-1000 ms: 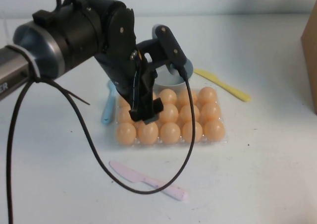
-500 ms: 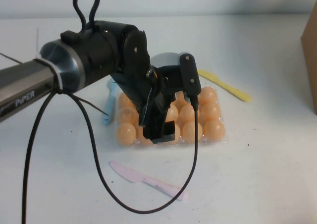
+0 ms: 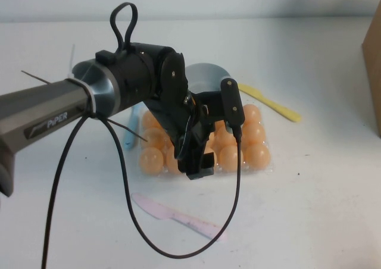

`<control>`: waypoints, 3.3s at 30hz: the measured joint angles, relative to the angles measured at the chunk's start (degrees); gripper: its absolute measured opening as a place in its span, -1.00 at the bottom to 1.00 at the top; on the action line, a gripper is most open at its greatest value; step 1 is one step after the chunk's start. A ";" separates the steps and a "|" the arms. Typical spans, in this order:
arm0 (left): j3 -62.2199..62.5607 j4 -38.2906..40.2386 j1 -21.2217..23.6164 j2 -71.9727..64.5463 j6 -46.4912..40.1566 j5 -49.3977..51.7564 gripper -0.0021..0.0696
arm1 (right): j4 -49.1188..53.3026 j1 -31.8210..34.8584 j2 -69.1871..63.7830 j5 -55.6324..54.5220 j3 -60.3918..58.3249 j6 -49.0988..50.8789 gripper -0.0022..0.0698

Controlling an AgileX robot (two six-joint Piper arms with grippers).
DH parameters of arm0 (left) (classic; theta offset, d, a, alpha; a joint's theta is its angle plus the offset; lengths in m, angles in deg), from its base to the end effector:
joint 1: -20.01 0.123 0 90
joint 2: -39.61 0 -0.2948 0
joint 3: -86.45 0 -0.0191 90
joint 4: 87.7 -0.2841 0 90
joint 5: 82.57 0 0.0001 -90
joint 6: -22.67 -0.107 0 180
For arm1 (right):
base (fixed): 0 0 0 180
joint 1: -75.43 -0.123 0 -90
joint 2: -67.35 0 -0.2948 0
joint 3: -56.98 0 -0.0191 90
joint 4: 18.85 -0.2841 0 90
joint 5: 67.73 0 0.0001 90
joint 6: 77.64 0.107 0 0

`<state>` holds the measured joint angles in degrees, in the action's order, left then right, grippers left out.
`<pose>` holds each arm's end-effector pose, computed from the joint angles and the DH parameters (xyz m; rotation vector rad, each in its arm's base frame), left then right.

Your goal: Take an egg out of the egg box

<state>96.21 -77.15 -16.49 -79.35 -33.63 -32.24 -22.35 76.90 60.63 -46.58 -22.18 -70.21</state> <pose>0.3569 -0.2828 0.2066 1.9088 1.9933 -0.1363 0.0915 0.0000 0.1656 0.1829 1.8604 0.1318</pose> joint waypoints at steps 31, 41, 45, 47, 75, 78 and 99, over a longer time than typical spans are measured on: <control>0.00 0.43 0.10 -2.25 0.00 -2.96 -0.05 | 0.00 0.00 0.00 0.00 0.00 0.00 -0.99; 5.17 0.30 0.10 -0.78 4.49 1.52 -0.06 | 0.00 0.00 0.00 0.00 0.00 0.00 -0.99; 10.51 -0.89 0.10 0.20 9.14 5.44 -0.06 | 0.00 0.00 0.00 0.00 0.00 0.00 -0.99; 13.51 -2.06 0.10 0.19 12.65 6.23 -0.06 | 0.00 0.00 0.00 0.00 0.00 0.00 -0.99; 20.44 -9.05 7.98 -15.88 41.31 -20.78 0.38 | 0.00 0.00 0.00 0.00 0.00 0.00 -0.99; 20.44 -9.05 8.01 -15.88 41.40 -20.86 0.46 | 0.00 0.00 0.00 0.00 0.00 0.00 -0.99; -33.42 -19.11 3.10 26.45 57.04 -57.98 -0.94 | 0.00 0.00 0.00 0.00 0.00 0.00 -0.99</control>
<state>62.79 -96.26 -13.39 -52.89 23.41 -90.23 -22.35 76.90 60.63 -46.58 -22.18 -70.21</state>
